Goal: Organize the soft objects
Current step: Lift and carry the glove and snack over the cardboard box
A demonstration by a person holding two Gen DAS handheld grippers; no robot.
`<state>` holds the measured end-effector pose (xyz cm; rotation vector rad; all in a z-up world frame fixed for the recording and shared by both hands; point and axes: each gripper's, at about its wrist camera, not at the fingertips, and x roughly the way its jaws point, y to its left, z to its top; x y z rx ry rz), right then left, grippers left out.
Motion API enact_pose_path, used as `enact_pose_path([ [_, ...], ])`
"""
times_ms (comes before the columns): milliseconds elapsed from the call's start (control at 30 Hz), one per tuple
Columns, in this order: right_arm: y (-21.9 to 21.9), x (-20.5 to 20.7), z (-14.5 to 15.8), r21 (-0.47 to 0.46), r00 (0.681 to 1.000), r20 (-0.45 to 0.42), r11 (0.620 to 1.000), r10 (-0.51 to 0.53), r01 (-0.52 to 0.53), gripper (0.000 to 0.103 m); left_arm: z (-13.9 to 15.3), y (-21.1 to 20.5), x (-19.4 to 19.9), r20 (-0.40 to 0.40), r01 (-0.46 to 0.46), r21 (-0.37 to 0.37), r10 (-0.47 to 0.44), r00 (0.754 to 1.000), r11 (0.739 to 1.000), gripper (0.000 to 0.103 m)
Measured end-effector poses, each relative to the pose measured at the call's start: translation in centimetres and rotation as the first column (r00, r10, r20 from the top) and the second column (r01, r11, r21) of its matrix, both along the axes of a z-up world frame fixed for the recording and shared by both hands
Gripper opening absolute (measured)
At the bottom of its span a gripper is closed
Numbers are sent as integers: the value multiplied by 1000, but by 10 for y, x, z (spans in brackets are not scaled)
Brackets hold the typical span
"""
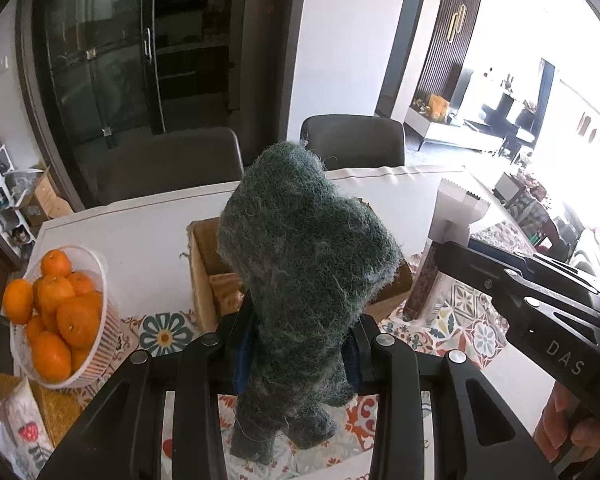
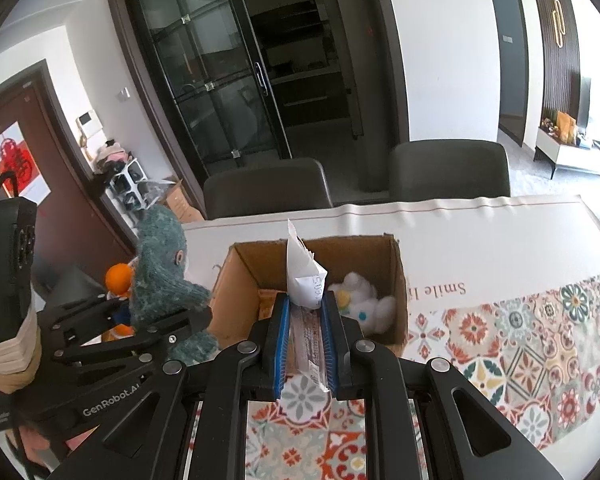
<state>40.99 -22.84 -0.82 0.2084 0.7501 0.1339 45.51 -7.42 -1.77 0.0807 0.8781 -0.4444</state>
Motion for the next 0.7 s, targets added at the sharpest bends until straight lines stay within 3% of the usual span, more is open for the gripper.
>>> enact_pose_path([
  [367, -3, 52, -19, 1, 998, -52, 1000, -16, 16, 17, -22, -8, 57, -20, 35, 25, -35, 999, 999, 36],
  [700, -12, 94, -70, 39, 984, -177, 999, -5, 13, 17, -63, -29, 93, -77, 114, 146, -104, 992, 983, 37],
])
